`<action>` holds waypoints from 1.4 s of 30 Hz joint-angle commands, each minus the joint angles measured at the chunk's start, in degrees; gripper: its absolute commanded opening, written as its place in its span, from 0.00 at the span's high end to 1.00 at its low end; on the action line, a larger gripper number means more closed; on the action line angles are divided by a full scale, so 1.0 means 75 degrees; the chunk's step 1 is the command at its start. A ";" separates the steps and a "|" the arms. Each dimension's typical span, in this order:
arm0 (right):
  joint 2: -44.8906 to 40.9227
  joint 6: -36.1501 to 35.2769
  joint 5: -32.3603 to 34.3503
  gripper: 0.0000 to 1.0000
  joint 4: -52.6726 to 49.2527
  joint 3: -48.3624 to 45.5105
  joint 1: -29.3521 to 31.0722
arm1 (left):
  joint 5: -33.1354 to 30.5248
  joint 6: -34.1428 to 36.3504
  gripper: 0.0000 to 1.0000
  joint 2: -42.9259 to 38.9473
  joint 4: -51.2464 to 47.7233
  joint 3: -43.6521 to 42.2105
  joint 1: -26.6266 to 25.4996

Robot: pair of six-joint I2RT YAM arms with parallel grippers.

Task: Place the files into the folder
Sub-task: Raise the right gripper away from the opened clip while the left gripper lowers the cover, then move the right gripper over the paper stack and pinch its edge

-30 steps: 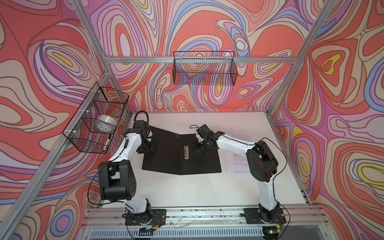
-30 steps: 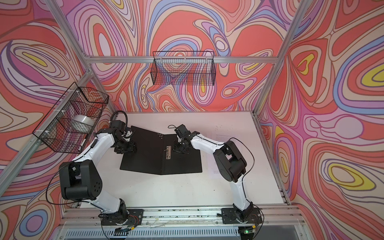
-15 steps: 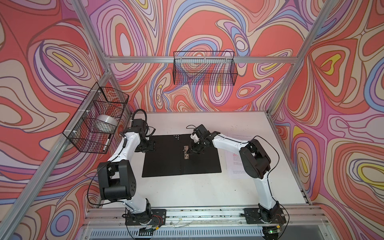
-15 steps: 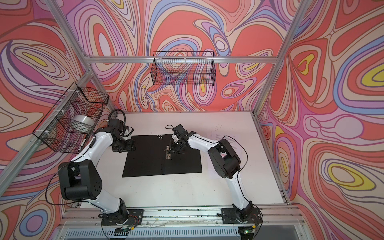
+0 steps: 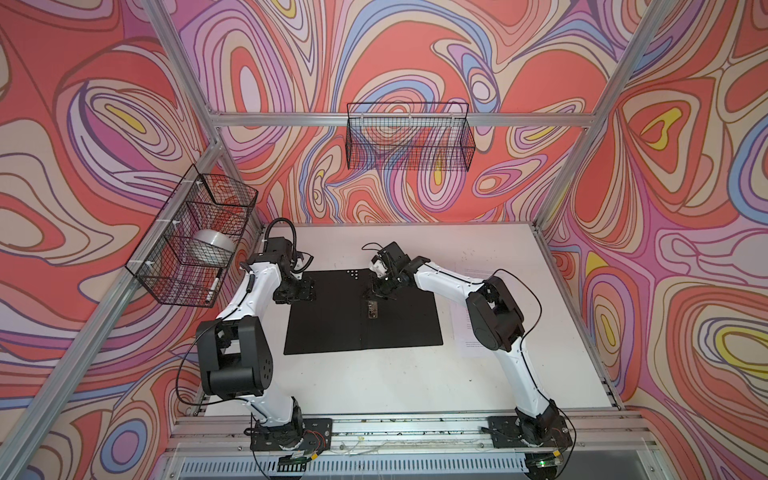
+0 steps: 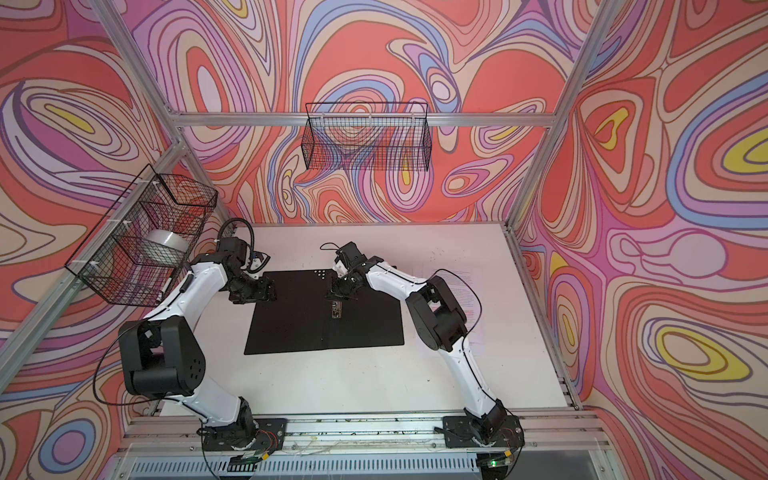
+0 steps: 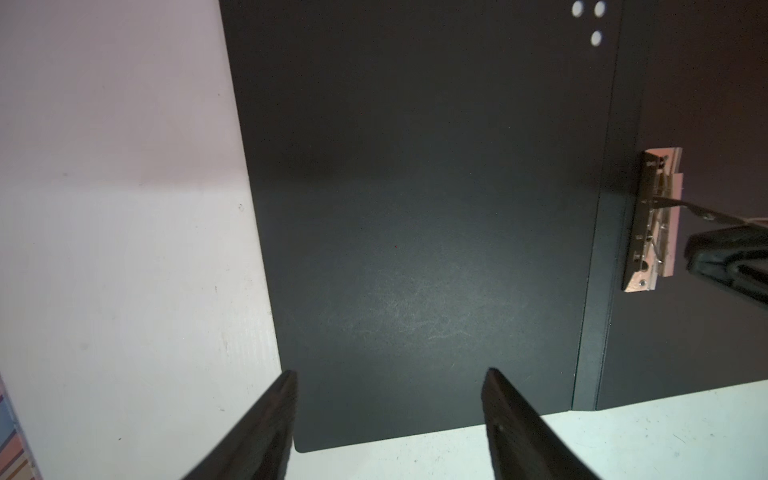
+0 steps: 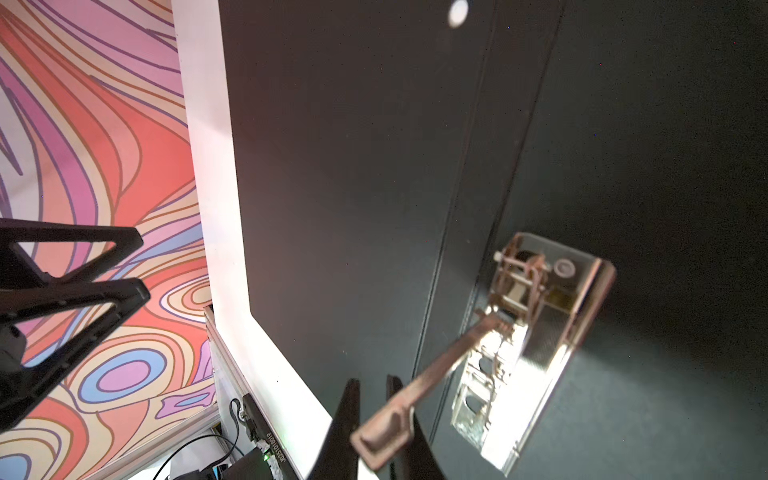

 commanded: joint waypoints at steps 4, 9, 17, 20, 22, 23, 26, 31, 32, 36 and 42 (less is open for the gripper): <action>0.0472 -0.0349 0.0028 0.87 -0.0366 0.0592 -0.0227 | 0.0164 0.0106 0.30 0.0187 -0.0249 0.0173 0.0035; 0.0856 -0.0460 -0.0409 0.87 -0.0420 0.1332 -0.0484 | 0.0230 0.0066 0.30 0.0299 -0.0269 0.0226 0.0030; 0.1358 -0.0432 -0.1056 0.77 -0.0758 0.2742 -0.0557 | 0.0281 0.0099 0.29 0.0311 -0.0347 0.0287 0.0034; 0.1116 -0.0369 -0.0843 0.76 -0.0693 0.2576 -0.0669 | 0.0284 0.0134 0.29 0.0255 -0.0433 0.0354 0.0035; 0.0761 -0.0438 -0.0533 0.74 -0.0786 0.2337 -0.0751 | 0.0434 0.0235 0.29 0.0189 -0.0542 0.0435 0.0033; 0.0469 -0.0507 -0.0180 0.72 -0.0908 0.2122 -0.0826 | 0.0634 0.0360 0.29 0.0151 -0.0598 0.0493 0.0033; -0.0685 -0.0626 0.0768 0.68 -0.1071 0.0956 -0.1108 | 0.1236 0.0728 0.28 0.0078 -0.0867 0.0729 -0.0030; -0.2883 -0.0678 0.1958 0.56 -0.1243 -0.1419 -0.1742 | 0.1480 0.1177 0.27 -0.0198 -0.1060 0.0981 -0.0575; -0.3226 -0.0767 0.2148 0.56 -0.1396 -0.1754 -0.1865 | 0.1473 0.1208 0.27 -0.0297 -0.1054 0.0982 -0.0725; -0.4691 -0.0937 0.3240 0.52 -0.2369 -0.2970 -0.2524 | 0.1658 0.1187 0.25 -0.0520 -0.1079 0.1049 -0.1340; -0.6337 -0.0495 0.4183 0.40 -0.2903 -0.4979 -0.3874 | 0.2004 0.1084 0.22 -0.0466 -0.1061 0.1159 -0.2039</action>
